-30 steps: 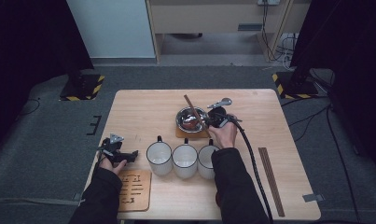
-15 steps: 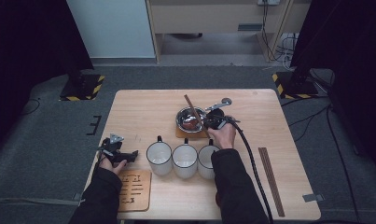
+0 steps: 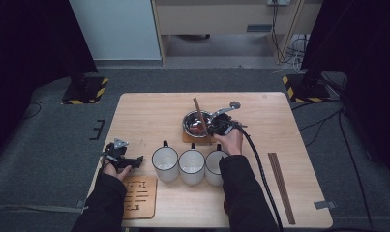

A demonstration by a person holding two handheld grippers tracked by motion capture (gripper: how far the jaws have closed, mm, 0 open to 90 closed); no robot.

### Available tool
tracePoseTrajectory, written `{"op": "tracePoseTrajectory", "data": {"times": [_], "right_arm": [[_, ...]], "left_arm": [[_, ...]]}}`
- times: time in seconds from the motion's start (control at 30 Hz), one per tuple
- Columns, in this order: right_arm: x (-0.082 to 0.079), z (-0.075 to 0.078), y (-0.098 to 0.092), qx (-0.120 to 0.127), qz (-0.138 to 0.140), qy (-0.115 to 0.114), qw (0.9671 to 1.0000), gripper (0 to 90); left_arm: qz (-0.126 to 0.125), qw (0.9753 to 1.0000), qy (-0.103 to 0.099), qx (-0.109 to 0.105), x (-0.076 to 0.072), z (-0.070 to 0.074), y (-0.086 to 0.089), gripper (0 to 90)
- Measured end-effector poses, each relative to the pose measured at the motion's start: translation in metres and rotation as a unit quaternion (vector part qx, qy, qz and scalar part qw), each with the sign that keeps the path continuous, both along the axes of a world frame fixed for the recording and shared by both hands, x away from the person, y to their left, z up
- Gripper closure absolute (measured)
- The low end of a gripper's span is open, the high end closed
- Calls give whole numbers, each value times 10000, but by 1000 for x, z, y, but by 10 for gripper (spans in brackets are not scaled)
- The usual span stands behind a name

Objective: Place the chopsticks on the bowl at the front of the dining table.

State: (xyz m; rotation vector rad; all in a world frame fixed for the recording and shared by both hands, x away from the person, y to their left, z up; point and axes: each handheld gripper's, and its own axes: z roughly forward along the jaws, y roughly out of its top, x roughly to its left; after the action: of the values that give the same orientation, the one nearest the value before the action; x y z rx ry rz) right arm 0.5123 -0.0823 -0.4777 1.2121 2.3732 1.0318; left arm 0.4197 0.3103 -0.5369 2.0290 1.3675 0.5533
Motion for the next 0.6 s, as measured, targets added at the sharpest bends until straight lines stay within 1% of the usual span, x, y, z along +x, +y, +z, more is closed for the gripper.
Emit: {"op": "tracePoseTrajectory", "data": {"times": [0.23, 0.37, 0.6], "right_arm": [[-1, -1, 2, -8, 125, -43, 9999, 731], [-1, -2, 4, 5, 147, -40, 9999, 696], [-1, -2, 9, -41, 267, -112, 9996, 635]], "left_arm": [[1, 10000, 0, -1, 0, 0, 0, 0], [1, 10000, -1, -1, 0, 0, 0, 0], [1, 10000, -1, -1, 0, 0, 0, 0]]}}
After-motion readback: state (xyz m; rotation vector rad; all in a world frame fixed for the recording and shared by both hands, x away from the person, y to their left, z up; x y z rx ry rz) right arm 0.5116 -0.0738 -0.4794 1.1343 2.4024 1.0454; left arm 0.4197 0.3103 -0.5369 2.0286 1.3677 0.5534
